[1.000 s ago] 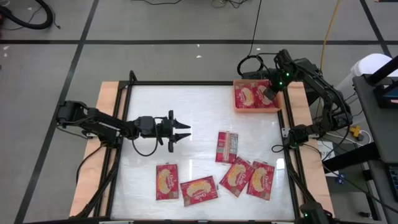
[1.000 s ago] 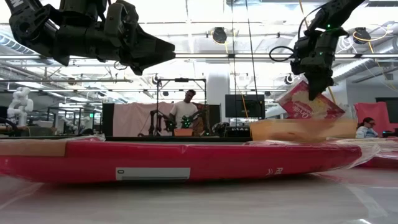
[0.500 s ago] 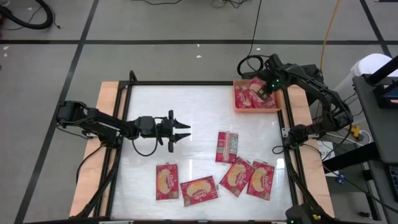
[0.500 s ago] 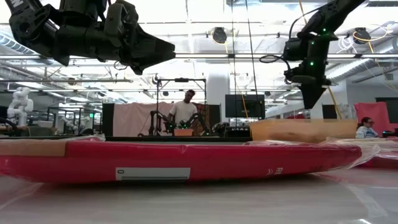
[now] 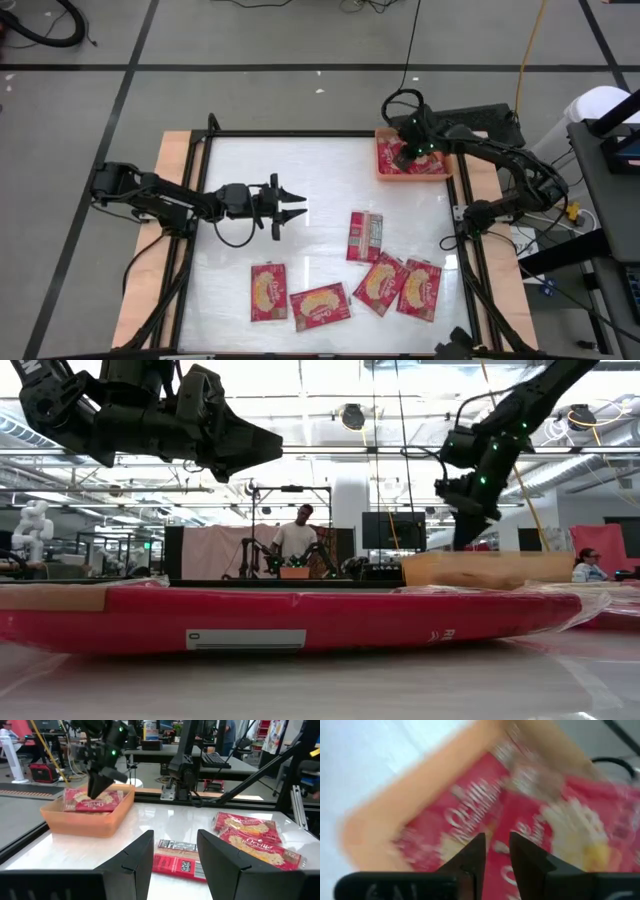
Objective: Sort popcorn bags into baskets
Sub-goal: Put the red popcorn bag into the orange bin
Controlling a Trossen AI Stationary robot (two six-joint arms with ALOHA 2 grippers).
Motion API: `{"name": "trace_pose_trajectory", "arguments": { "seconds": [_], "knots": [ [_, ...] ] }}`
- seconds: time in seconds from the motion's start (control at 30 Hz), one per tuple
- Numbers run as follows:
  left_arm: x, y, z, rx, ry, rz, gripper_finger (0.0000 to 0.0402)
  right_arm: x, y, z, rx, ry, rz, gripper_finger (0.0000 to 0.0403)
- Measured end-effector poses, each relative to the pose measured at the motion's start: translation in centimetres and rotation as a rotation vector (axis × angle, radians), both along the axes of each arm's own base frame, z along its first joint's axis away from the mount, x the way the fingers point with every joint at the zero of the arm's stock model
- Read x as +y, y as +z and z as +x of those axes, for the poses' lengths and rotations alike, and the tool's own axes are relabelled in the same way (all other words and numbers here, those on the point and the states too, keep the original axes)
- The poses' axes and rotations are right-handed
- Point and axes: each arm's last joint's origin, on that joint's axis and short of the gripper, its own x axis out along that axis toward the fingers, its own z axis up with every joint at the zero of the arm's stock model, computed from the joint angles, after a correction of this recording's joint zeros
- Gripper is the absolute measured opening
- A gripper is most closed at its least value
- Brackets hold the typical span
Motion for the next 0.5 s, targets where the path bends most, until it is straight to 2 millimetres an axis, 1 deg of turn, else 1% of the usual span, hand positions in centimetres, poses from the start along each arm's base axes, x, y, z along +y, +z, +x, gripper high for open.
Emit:
{"name": "trace_pose_trajectory", "arguments": {
  "seconds": [0.17,0.3,0.4,0.5],
  "knots": [
    [0.0,0.0,0.0,-0.001,0.001,-0.001,0.0154,-0.1,-2.0,-1.9,0.171,-0.133,-0.075,0.0054],
    [0.0,0.0,0.0,-0.003,0.001,-0.006,0.0154,-0.2,-2.9,-3.2,0.228,-0.176,-0.070,0.0048],
    [0.0,0.0,0.0,-0.004,0.001,-0.019,0.0154,-0.1,-3.3,-3.7,0.258,-0.207,-0.059,0.0048],
    [0.0,0.0,0.0,-0.004,0.000,-0.032,0.0154,0.0,-3.3,-3.8,0.281,-0.230,-0.072,0.0047]
  ]
}}
